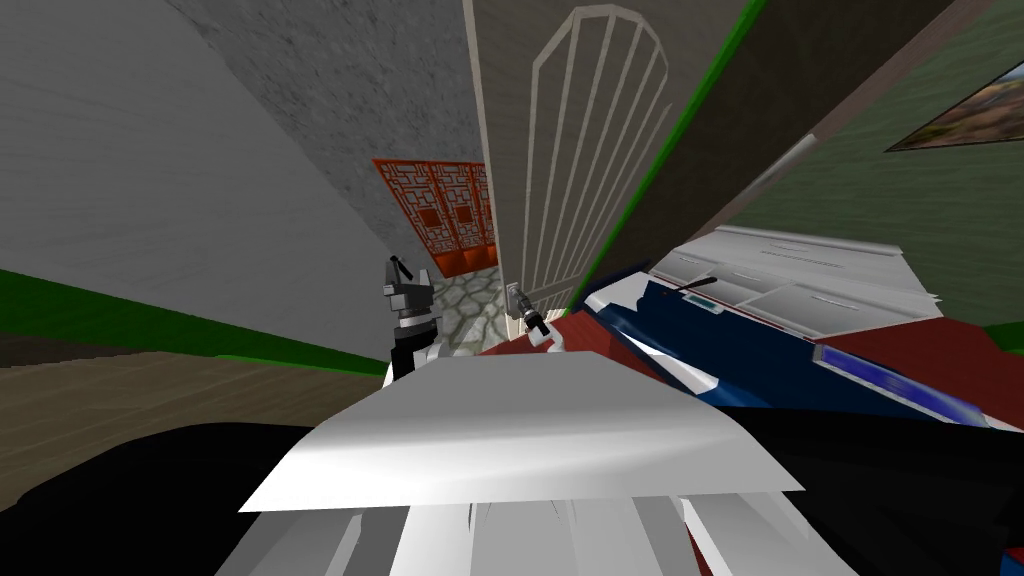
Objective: Push the door open
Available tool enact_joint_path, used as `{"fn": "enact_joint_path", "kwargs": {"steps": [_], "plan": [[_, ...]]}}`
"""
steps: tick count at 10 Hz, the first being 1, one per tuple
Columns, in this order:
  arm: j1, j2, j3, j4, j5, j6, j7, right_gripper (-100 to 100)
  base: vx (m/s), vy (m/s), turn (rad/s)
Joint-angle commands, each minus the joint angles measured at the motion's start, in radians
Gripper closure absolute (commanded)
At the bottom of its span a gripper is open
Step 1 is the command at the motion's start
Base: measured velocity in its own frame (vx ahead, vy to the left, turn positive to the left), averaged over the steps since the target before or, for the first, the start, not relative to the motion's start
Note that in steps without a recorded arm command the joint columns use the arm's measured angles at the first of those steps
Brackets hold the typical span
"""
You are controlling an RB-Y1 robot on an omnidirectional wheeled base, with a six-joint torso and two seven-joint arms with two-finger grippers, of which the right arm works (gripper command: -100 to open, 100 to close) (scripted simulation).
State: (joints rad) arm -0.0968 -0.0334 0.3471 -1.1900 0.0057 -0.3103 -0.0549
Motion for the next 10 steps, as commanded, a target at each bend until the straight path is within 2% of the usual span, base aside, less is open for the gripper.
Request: {"fn": "enact_joint_path", "kwargs": {"steps": [1, 2, 3, 8, 10], "plan": [[-0.005, 0.011, -0.005, 0.009, -0.001, -0.003, 0.001, -100, 0.206, 0.072, 0.023], [-0.004, 0.007, -0.003, 0.008, 0.0, -0.004, 0.001, -100, 0.088, 0.03, 0.002], [-0.004, 0.007, -0.003, 0.008, 0.0, -0.004, 0.001, 100, -0.01, -0.002, -0.004], [-0.004, 0.007, -0.003, 0.008, 0.0, -0.004, 0.001, 100, -0.007, -0.004, 0.005], [-0.012, 0.0, -0.023, 0.007, -0.003, -0.004, 0.005, 100, 0.137, 0.08, -0.03]]}}
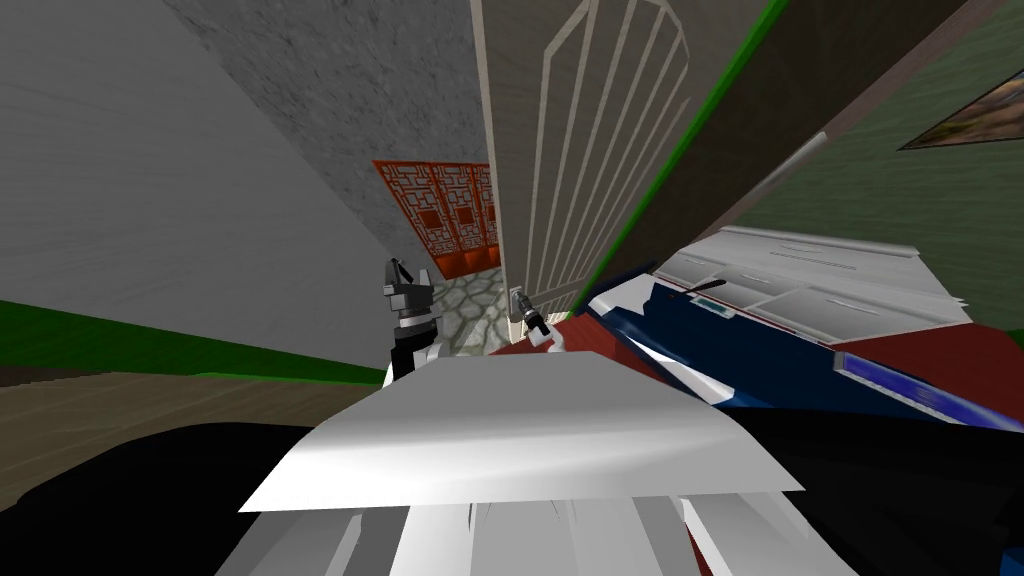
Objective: Push the door open
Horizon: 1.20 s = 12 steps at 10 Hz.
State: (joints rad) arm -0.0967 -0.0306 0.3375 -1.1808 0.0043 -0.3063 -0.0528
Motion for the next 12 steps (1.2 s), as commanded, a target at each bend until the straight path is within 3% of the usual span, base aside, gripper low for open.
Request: {"fn": "enact_joint_path", "kwargs": {"steps": [1, 12], "plan": [[-0.012, -0.005, -0.018, -0.002, -0.002, -0.008, 0.004, 100, 0.131, 0.131, -0.052], [-0.021, -0.026, -0.133, 0.014, -0.015, -0.004, 0.031, 100, 0.138, 0.124, -0.063]]}}
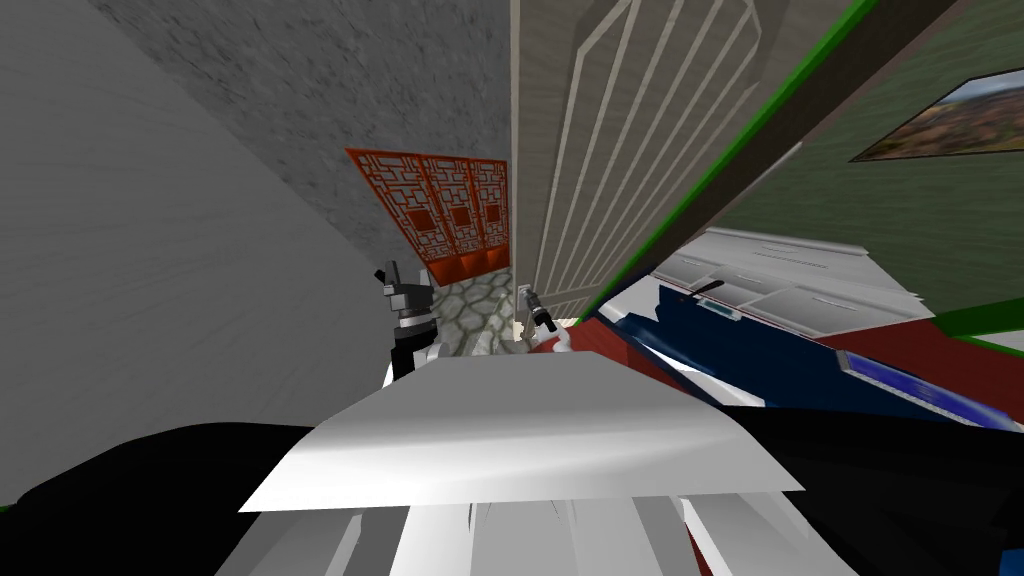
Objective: Push the door open
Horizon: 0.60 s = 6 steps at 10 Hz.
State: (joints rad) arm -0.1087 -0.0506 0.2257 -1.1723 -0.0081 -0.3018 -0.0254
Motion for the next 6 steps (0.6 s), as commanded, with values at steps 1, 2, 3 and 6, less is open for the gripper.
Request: {"fn": "enact_joint_path", "kwargs": {"steps": [1, 2, 3, 6], "plan": [[-0.01, -0.006, -0.029, 0.006, -0.003, -0.008, 0.005, 100, 0.11, 0.069, -0.06], [-0.011, -0.005, -0.047, 0.008, -0.005, -0.007, 0.01, 100, 0.153, 0.096, -0.082], [-0.013, -0.003, -0.064, 0.011, -0.007, -0.007, 0.014, 100, 0.165, 0.128, -0.148], [-0.003, -0.008, -0.054, -0.001, -0.008, -0.001, 0.011, -100, -0.028, 0.046, -0.031]]}}
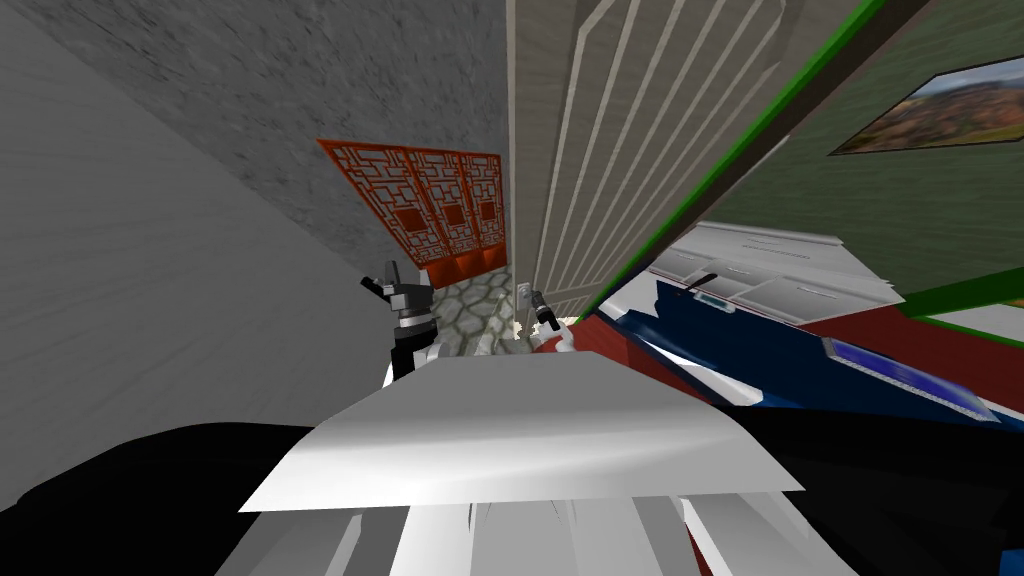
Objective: Push the door open
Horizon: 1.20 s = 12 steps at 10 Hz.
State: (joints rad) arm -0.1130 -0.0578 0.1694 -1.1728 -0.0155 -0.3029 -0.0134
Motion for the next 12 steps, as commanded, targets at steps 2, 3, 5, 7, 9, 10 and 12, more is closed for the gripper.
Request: {"fn": "enact_joint_path", "kwargs": {"steps": [2, 3, 5, 7, 9, 10, 12], "plan": [[0.006, -0.002, 0.011, -0.007, -0.001, 0.003, -0.005, -100, -0.215, -0.018, 0.002], [0.009, -0.001, 0.016, -0.01, -0.002, 0.004, -0.007, -100, -0.217, -0.033, -0.002], [0.014, 0.006, 0.026, -0.017, -0.002, 0.006, -0.011, -100, -0.199, -0.031, 0.003], [0.02, 0.02, 0.037, -0.024, -0.004, 0.008, -0.015, -100, -0.227, -0.039, 0.001], [0.012, 0.009, 0.029, -0.01, -0.003, 0.001, -0.012, -100, 0.0, 0.011, 0.012], [0.011, 0.008, 0.028, -0.008, -0.003, 0.0, -0.011, -100, 0.144, 0.062, 0.018], [0.006, 0.005, 0.022, -0.001, -0.003, -0.004, -0.01, -100, 0.207, 0.043, 0.018]]}}
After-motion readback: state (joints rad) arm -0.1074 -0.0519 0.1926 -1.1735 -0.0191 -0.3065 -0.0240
